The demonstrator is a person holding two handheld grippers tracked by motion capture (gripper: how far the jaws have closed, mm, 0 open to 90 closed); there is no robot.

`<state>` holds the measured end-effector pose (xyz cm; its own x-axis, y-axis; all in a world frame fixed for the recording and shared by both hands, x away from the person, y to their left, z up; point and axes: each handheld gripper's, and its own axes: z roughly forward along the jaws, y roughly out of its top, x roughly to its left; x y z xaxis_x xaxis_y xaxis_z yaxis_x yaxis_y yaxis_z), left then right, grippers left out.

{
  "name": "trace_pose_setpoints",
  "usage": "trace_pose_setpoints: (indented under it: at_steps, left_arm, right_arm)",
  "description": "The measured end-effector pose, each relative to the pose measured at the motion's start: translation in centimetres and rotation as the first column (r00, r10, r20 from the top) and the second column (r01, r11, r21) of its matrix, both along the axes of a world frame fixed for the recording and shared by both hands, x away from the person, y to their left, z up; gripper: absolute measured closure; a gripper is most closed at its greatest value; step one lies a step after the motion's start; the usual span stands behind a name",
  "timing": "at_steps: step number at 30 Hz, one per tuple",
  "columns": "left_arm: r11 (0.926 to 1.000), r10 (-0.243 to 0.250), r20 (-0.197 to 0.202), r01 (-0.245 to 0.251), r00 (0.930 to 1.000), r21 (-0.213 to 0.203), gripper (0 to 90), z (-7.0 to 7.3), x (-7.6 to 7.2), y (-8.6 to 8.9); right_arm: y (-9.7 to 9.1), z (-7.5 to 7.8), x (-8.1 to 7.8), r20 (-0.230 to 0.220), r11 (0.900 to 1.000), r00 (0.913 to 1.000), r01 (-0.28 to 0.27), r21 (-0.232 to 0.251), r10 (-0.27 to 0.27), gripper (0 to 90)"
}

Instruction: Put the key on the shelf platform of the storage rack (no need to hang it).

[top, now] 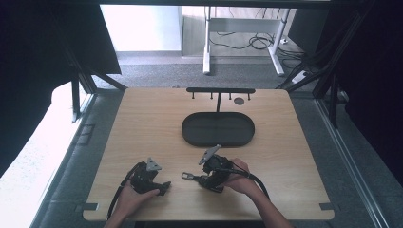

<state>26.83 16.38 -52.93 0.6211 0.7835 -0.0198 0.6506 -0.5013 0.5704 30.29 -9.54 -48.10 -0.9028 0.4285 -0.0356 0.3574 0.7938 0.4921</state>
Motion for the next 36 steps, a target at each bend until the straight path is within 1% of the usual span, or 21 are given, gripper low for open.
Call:
trace_pose_setpoints:
  at_steps: [8,9,11,14,22,28,31,36]
  left_arm:
    - [1.0000,0.002,-0.001,-0.002,1.0000,-0.003,18.5,0.0,0.0,0.0]
    - [1.0000,-0.008,-0.001,0.008,1.0000,0.004,18.5,0.0,0.0,0.0]
    - [0.9999,-0.009,0.001,0.009,1.0000,0.006,18.5,0.0,0.0,0.0]
    - [1.0000,0.003,-0.003,-0.003,1.0000,-0.002,18.4,0.0,0.0,0.0]
    - [1.0000,0.002,-0.008,-0.002,1.0000,0.001,18.4,0.0,0.0,0.0]
    - [1.0000,0.005,-0.006,-0.005,1.0000,-0.003,18.4,0.0,0.0,0.0]
    - [1.0000,0.001,-0.008,-0.001,1.0000,0.001,18.5,0.0,0.0,0.0]
    - [1.0000,0.007,-0.003,-0.007,1.0000,0.000,18.5,0.1,0.0,0.1]
  right_arm:
    - [0.0,0.3,0.0,-0.011,0.9999,0.9999,0.005,0.009,-0.005,41.2]
    - [0.1,0.4,0.0,-0.013,0.9999,0.9999,0.003,0.012,-0.002,41.5]
    - [0.2,0.5,0.0,-0.019,0.9999,0.9998,0.004,0.010,-0.003,41.7]
    - [0.5,0.4,-0.1,-0.023,0.9999,0.9997,-0.009,0.004,0.010,42.3]
    - [1.5,0.1,-0.1,-0.053,0.9996,0.9985,-0.016,-0.023,0.015,43.5]
    - [2.1,-0.7,0.0,-0.072,0.9974,0.9973,-0.019,-0.070,0.014,43.0]
    - [2.4,-1.3,0.1,-0.083,0.9930,0.9965,-0.022,-0.116,0.012,42.2]
    - [2.6,-2.1,0.1,-0.097,0.9844,0.9953,-0.021,-0.175,0.004,42.1]
